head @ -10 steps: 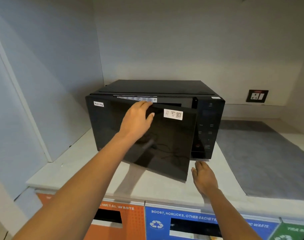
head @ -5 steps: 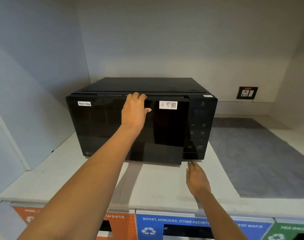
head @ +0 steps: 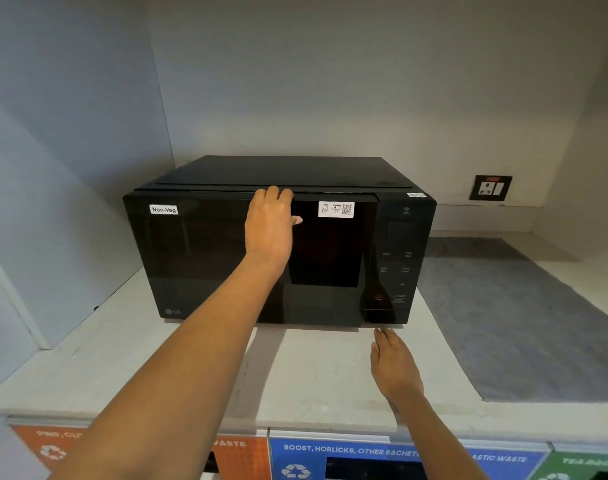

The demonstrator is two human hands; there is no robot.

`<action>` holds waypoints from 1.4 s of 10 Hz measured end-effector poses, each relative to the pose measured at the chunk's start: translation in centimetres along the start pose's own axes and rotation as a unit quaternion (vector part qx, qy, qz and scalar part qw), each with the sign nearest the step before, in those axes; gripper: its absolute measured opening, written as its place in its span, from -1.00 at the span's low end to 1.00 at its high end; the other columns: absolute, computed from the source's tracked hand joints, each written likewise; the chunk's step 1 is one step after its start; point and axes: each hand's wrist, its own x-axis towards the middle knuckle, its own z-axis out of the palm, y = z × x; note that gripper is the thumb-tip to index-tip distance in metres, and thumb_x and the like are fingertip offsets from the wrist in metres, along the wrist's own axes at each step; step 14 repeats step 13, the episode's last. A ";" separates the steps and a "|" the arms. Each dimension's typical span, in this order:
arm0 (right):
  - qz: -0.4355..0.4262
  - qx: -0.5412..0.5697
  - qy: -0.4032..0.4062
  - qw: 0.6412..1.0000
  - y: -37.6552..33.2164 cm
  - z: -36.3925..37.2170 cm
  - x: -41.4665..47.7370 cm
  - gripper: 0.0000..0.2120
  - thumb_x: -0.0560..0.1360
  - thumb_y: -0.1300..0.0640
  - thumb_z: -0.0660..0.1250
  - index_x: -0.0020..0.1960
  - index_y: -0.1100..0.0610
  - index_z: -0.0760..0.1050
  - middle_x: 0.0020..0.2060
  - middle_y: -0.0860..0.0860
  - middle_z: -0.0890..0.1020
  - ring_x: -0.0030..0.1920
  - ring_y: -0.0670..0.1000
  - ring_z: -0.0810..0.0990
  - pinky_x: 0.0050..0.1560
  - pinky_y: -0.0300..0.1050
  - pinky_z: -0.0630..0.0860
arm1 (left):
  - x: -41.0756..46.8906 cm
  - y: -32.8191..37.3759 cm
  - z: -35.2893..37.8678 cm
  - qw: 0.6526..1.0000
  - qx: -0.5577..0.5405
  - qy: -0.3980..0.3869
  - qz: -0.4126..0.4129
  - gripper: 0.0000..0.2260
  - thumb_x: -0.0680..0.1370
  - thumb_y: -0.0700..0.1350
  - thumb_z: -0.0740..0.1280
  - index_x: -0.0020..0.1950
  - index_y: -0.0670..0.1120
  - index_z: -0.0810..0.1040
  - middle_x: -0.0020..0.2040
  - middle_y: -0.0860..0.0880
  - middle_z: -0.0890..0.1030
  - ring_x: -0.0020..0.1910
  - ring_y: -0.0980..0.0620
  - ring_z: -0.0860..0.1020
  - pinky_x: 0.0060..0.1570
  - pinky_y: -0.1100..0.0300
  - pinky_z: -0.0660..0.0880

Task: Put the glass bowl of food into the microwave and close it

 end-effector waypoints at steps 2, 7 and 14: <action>0.005 -0.007 -0.007 1.000 -0.2 -0.2 -0.1 -0.43 0.57 -0.14 -0.05 0.52 -0.01 -0.07 0.54 -0.04 0.00 0.53 0.06 0.04 0.48 -0.04 0.07 | 0.0 0.1 0.0 1.000 0.020 -0.001 0.005 -0.57 0.54 -0.07 0.33 0.38 -0.18 0.42 0.30 -0.16 0.51 0.33 -0.12 0.42 0.31 0.07 0.39; 0.003 0.038 -0.009 0.999 -0.5 -1.2 -1.2 -0.48 0.59 -0.08 0.01 0.51 0.00 0.04 0.52 -0.05 0.11 0.51 0.04 0.14 0.47 -0.06 0.14 | -0.8 -0.9 0.9 0.999 0.009 0.006 0.040 -0.58 0.61 -0.18 0.22 0.47 -0.18 0.30 0.44 -0.18 0.40 0.48 -0.11 0.30 0.50 0.08 0.17; -0.135 0.010 0.013 0.991 1.7 -8.1 -12.1 0.14 0.04 -0.55 -0.60 0.42 -0.19 0.18 0.48 -0.14 0.22 0.45 -0.16 0.18 0.43 -0.27 -0.05 | -2.5 -2.0 -1.7 0.997 0.075 -0.013 0.030 -0.52 0.68 0.00 -0.10 0.57 -0.16 -0.02 0.59 -0.11 0.03 0.58 -0.03 -0.04 0.53 0.12 -0.09</action>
